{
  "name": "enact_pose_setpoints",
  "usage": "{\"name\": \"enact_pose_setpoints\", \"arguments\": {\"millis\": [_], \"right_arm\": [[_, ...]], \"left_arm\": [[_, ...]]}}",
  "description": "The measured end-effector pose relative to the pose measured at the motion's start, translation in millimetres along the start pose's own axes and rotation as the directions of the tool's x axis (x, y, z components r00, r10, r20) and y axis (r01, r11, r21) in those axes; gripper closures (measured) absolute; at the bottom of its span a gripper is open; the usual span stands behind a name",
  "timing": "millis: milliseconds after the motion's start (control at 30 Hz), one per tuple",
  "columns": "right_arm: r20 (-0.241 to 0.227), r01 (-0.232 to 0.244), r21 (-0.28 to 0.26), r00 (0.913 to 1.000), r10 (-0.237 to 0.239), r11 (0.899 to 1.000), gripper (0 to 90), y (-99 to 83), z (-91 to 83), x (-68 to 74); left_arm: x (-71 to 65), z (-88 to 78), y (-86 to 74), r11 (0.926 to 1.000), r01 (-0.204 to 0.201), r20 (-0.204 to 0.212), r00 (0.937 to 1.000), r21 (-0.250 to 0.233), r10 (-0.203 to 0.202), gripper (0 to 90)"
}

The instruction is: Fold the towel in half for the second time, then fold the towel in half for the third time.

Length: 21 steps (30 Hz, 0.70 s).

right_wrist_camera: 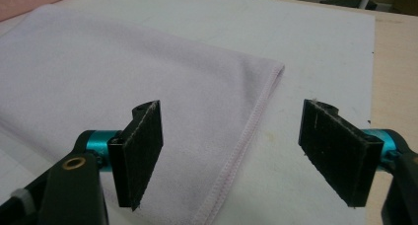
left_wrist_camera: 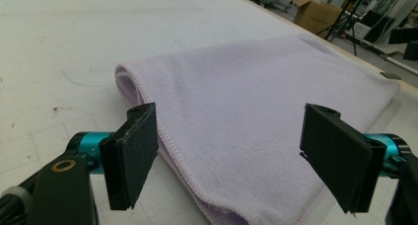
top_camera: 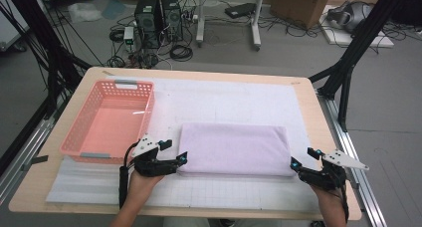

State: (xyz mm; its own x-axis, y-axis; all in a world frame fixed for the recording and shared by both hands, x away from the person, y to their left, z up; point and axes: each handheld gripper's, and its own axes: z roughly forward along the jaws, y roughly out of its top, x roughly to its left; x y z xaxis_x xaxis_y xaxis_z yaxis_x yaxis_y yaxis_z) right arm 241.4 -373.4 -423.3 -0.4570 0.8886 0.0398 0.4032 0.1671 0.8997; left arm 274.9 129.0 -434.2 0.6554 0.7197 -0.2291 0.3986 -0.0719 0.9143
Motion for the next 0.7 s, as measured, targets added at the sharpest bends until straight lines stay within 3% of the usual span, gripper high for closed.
{"name": "enact_pose_setpoints", "arguments": {"millis": [300,367,700], "right_arm": [[-0.003,-0.005,0.009,1.0,0.005,1.0,24.0,0.4,2.3,-1.4],[-0.003,0.0,0.011,1.0,0.0,1.0,24.2,0.2,2.6,-1.2],[-0.012,-0.011,0.019,0.9999,0.011,1.0,24.4,-0.4,4.6,-2.1]], "left_arm": [[-1.5,5.7,-3.5,0.9989,-0.014,0.005,0.9999,0.045,0.014,24.4],[-3.0,6.1,-3.3,0.9981,-0.029,-0.01,0.9995,0.054,0.029,24.8],[-3.7,9.5,-6.1,0.9942,-0.022,-0.026,0.9994,0.105,0.024,25.4]]}}
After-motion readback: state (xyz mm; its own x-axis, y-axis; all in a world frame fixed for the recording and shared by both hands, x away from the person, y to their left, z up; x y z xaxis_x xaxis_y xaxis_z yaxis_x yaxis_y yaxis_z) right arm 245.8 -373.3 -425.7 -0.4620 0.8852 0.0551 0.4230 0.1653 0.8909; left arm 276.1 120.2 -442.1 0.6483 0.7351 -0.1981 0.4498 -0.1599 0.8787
